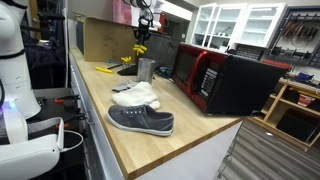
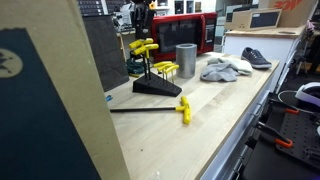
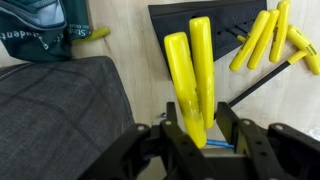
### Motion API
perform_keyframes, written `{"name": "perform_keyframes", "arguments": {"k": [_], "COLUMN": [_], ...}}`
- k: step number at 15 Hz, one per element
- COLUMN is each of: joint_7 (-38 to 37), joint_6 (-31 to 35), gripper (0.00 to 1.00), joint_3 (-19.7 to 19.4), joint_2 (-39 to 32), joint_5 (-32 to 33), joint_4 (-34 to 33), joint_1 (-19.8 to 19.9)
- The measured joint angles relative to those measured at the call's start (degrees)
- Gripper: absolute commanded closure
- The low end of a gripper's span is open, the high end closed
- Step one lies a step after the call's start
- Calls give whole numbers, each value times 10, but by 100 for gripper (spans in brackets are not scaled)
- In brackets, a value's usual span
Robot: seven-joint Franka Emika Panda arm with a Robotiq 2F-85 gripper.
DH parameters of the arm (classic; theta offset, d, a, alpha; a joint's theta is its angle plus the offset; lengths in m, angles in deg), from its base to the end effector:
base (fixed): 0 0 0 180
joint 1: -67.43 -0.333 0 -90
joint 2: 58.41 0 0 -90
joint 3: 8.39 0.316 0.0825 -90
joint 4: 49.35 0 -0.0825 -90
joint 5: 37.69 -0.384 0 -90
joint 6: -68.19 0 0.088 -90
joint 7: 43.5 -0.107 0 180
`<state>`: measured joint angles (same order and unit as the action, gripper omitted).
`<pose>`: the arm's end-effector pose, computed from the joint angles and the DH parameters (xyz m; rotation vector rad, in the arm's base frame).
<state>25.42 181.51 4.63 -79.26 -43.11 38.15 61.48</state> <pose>0.6437 0.2062 0.4635 -2.2279 -2.0390 -0.2381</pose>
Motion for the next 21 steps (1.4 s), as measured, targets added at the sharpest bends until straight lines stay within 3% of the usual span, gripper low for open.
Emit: {"name": "perform_keyframes", "arguments": {"k": [2,3,5,6,21], "joint_7": [10,14,15,15,15], "joint_6": [-8,-11,-17,-19,-21], "gripper": [8,27,11,8,8], "joint_3": [0,0,-3,-3,-4], "joint_2": [0,1,4,5,8], "joint_5": [4,9,21,22,22], "joint_4": [-2,-3,-9,-10,-10], "joint_1": [0,0,1,1,2]}}
